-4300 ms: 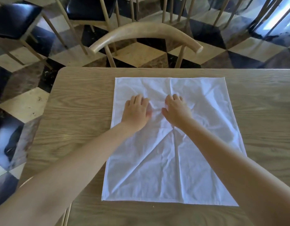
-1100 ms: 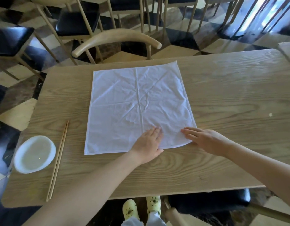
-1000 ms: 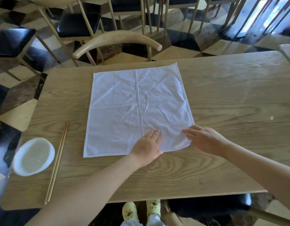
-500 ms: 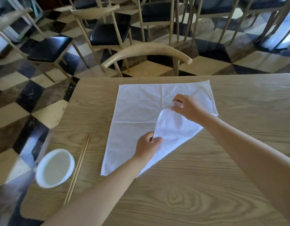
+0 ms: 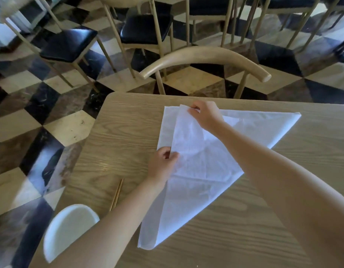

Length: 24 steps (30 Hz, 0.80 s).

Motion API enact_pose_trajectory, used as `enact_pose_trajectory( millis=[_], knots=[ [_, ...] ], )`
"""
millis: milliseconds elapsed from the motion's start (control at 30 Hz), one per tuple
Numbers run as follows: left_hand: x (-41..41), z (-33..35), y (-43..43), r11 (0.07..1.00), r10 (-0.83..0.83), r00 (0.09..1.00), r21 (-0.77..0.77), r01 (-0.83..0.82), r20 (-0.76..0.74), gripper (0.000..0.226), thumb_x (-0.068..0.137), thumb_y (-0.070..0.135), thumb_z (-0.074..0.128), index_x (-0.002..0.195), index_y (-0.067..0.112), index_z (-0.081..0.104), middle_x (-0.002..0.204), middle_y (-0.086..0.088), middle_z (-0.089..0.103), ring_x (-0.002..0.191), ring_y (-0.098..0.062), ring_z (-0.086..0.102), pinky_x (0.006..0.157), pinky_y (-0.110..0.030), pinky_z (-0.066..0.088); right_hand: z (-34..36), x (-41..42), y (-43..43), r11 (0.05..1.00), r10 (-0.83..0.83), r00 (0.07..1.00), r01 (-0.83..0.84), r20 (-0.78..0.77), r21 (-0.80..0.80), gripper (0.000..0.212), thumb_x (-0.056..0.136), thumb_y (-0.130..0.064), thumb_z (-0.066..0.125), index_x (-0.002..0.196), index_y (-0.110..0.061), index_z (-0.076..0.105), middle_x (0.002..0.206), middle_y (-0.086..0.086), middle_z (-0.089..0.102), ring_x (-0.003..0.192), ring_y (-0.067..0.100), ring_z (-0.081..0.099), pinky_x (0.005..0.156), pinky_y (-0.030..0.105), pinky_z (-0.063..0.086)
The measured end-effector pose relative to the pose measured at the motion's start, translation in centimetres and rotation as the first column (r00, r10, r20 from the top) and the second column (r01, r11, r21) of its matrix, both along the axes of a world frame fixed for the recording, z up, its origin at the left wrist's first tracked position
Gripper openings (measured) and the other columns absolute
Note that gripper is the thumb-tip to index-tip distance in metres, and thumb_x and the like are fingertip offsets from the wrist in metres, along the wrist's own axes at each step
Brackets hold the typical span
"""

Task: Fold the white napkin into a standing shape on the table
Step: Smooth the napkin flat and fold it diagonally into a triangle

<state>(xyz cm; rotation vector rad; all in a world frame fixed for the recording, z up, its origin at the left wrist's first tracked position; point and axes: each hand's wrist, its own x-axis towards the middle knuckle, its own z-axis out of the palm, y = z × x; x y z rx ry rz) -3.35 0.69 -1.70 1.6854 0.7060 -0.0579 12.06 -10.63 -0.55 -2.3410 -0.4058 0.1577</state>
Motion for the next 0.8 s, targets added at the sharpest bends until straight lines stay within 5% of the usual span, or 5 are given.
enact_pose_trajectory(
  millis=[267,467,800],
  knots=[
    [0.1,-1.2,3.8,0.998,0.054,0.998,-0.024,-0.053,0.040,0.024,0.081,0.002,0.066,0.099,0.017,0.062,0.079,0.007,0.065,0.067,0.000,0.062,0.054,-0.009,0.046,-3.8,1.7,5.2,0.995,-0.096,0.993,0.095,0.069,0.013,0.018,0.085,-0.016,0.056,0.078,-0.003,0.067,0.082,0.009,0.067,0.083,0.027,0.056,0.071,0.033,0.039],
    [-0.9,-1.6,5.3,1.000,0.001,1.000,-0.027,-0.001,0.016,0.036,0.078,0.004,0.070,0.110,0.016,0.061,0.093,-0.003,0.066,0.086,-0.014,0.064,0.078,-0.029,0.053,-5.3,2.2,7.1,0.983,-0.165,0.978,0.173,0.126,-0.056,0.018,0.087,-0.018,0.053,0.088,-0.012,0.070,0.103,0.005,0.064,0.106,0.025,0.048,0.083,0.032,0.029],
    [-3.5,-1.6,5.1,0.986,-0.121,0.992,0.124,0.115,0.041,0.039,0.080,0.010,0.069,0.113,0.024,0.056,0.091,0.011,0.063,0.080,-0.006,0.062,0.067,-0.008,0.046,-6.3,1.1,7.9,0.939,-0.243,0.927,0.298,0.284,-0.172,0.021,0.089,-0.022,0.051,0.104,-0.012,0.060,0.115,0.007,0.053,0.109,0.025,0.042,0.097,0.038,0.027]
  ],
)
